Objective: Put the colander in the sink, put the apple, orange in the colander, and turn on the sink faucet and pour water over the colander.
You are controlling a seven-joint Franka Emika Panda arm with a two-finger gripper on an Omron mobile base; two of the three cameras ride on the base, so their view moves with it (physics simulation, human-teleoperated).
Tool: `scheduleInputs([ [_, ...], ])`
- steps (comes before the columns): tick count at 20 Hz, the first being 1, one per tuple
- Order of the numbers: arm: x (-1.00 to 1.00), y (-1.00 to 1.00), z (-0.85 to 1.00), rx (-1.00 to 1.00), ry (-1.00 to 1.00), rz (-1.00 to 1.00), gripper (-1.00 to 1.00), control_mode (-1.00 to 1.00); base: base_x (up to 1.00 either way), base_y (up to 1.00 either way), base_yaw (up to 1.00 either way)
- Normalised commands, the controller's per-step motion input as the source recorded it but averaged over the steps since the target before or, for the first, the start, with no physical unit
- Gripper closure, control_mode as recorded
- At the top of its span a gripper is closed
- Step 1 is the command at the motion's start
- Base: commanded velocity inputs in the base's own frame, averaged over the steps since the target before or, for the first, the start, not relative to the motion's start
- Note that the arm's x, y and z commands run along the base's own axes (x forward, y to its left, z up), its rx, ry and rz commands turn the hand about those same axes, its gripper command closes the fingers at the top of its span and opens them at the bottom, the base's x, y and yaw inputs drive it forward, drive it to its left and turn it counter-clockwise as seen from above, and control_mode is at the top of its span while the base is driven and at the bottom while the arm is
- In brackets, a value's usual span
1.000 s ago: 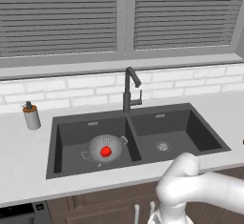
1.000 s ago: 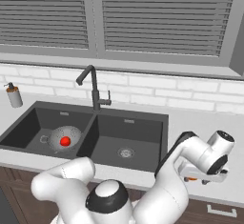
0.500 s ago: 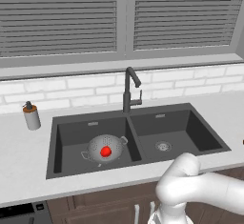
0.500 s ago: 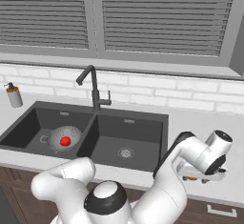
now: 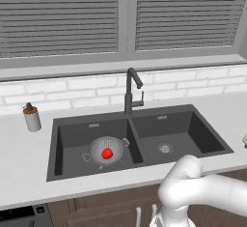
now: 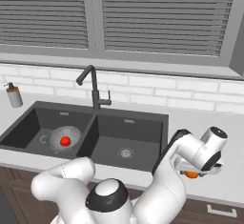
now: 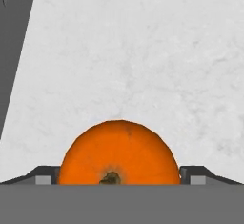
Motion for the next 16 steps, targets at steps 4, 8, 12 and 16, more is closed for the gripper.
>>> scheduleInputs([
  [4, 0.03, 0.0, -0.25, 0.0, 0.0, 0.0, -1.0, -1.0, 0.0, 0.0, 0.0],
  [8, 0.0, 0.04, -0.29, 0.0, 0.0, 0.0, 1.0, -1.0, 0.0, 0.0, 0.0],
  [12, -0.04, 0.04, -0.08, 0.0, 0.0, 0.0, 1.0, -1.0, 0.0, 0.0, 0.0],
  [16, -0.29, 0.29, 0.43, 0.0, -0.04, 0.0, 1.0, -1.0, 0.0, 0.0, 0.0],
])
